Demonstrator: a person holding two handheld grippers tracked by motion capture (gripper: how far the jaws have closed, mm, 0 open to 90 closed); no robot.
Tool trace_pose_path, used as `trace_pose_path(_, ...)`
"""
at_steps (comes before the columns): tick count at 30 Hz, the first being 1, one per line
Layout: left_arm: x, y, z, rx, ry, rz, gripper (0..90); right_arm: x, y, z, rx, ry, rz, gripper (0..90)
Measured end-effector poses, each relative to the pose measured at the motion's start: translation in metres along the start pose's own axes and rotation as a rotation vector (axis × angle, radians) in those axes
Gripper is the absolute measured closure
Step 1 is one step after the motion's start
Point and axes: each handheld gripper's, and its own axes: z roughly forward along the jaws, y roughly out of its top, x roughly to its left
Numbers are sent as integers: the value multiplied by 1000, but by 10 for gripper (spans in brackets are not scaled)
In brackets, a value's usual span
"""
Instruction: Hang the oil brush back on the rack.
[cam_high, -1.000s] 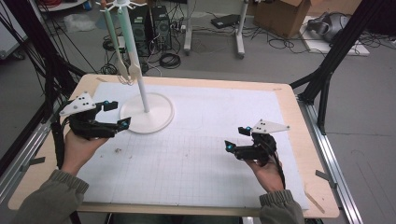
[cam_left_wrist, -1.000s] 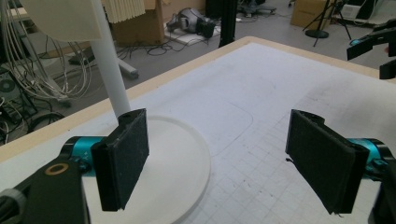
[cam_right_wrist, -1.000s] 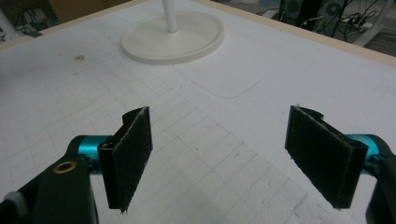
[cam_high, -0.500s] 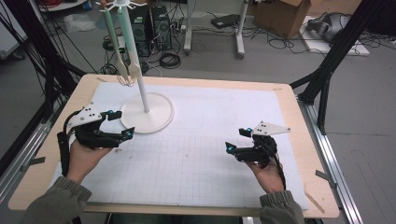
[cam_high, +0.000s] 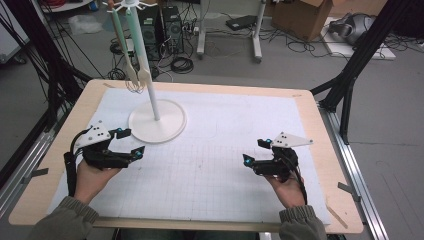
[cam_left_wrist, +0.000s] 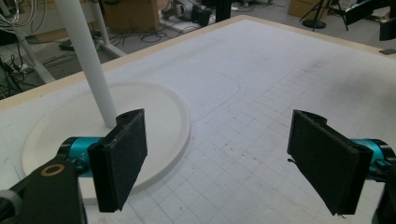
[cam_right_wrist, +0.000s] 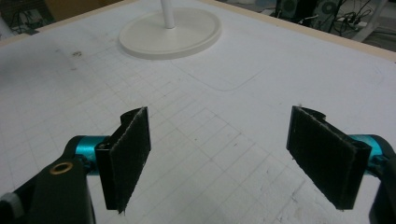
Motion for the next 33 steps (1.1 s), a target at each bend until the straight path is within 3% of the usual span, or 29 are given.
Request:
trace_pose_path(15,-8,-12,0,15,-28,13,197,-1,-7,-6,4,-16,-1,168)
trace_pose_path(29,-10,-18,-2,35,-17,20,168,-1,-14,-9,3,-11,-3,149)
trace_pose_path(33,-11,-20,-1,40,-3,12,119,-1,-19,-11,6,-11,3,141)
